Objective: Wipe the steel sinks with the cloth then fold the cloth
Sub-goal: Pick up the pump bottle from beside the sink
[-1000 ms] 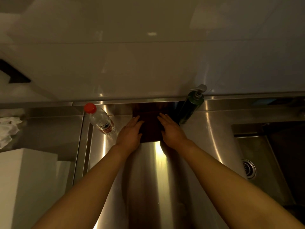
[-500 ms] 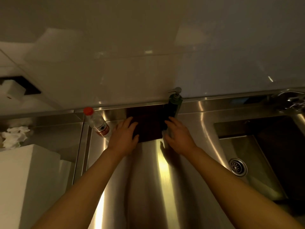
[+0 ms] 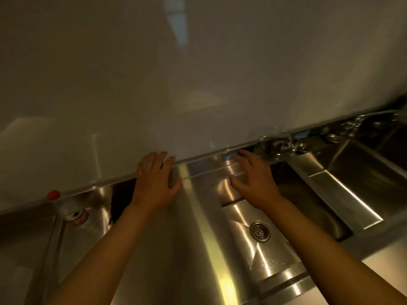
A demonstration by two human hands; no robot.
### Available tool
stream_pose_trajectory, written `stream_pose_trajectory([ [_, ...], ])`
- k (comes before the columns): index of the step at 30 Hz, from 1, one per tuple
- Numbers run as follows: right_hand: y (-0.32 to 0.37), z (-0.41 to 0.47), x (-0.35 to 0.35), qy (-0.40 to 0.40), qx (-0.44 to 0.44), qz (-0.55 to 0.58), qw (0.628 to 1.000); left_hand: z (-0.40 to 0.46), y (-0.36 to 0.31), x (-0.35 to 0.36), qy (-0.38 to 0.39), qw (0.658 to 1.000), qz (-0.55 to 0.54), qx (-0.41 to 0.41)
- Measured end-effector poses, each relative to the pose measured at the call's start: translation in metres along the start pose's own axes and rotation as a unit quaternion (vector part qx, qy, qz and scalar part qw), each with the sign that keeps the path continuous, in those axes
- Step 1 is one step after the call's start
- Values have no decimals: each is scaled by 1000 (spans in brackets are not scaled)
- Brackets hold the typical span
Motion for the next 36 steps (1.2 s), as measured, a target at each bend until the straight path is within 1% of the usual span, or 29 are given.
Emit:
stream_pose_trajectory([
  [8, -127, -61, -232, -138, 64, -77, 985, 82, -235, -42, -57, 986, -43, 149],
  [12, -190, -123, -322, -198, 110, -96, 969, 94, -349, -45, -80, 969, -90, 216],
  [16, -242, -191, -392, -237, 162, -117, 951, 91, -447, -37, -73, 950, -132, 272],
  [22, -287, -285, -465, -285, 235, -139, 919, 86, -562, -30, -61, 919, -167, 351],
  [25, -302, -338, -494, -313, 278, -162, 894, 80, -621, -27, -53, 899, -189, 392],
  [26, -303, -348, -500, -316, 288, -163, 889, 79, -633, -24, -53, 894, -194, 400],
  [30, -311, -417, -530, -343, 358, -186, 848, 62, -700, -14, -37, 868, -219, 445],
  [36, -297, -500, -556, -378, 423, -212, 796, 32, -776, -9, -23, 810, -270, 520],
])
Point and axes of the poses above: each hand's wrist, its own z-axis towards the middle knuckle, its own x-axis out of the palm, y = z × x, the point moved 5 cm from there along z, towards the middle knuckle, and after that the axes turned 8 degrees about x, right-handed, at the moved point
